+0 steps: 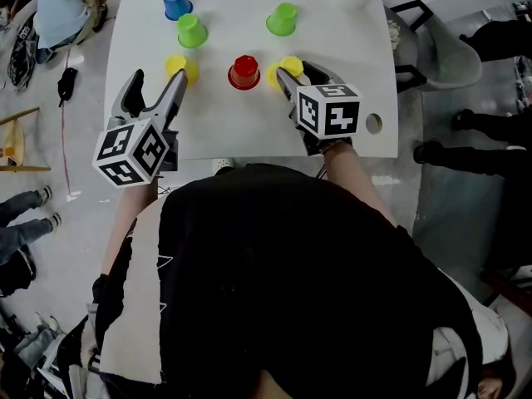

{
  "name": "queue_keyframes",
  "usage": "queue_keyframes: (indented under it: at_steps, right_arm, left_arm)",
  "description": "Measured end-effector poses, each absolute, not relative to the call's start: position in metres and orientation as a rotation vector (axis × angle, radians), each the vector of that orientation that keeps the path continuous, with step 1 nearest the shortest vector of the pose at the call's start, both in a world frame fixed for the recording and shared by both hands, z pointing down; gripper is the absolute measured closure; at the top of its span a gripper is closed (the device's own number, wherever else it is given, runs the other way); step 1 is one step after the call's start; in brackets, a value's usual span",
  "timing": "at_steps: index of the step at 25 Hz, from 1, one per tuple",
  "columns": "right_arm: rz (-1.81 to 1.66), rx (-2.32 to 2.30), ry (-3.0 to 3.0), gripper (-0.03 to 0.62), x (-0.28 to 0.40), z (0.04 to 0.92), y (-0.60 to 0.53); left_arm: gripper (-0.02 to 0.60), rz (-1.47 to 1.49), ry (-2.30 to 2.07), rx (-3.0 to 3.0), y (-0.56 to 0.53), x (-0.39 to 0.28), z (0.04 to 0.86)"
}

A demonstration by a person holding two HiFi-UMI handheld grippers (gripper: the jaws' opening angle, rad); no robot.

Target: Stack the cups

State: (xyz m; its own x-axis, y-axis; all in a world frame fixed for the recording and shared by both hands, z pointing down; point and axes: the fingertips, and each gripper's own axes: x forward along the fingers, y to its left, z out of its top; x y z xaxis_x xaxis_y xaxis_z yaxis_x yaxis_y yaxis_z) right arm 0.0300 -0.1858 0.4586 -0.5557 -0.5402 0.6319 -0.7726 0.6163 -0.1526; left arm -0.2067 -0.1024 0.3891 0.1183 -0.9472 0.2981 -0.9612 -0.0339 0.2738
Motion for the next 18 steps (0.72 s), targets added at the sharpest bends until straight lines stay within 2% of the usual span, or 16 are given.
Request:
queue_keyframes:
  at_steps: [18]
  right_arm:
    - [0.488,1.012,-2.242,0.376,0.016,0.473,-0.181]
  left_arm:
    - [0.202,0.039,-1.87,1.974,-0.09,-0.224,0.393]
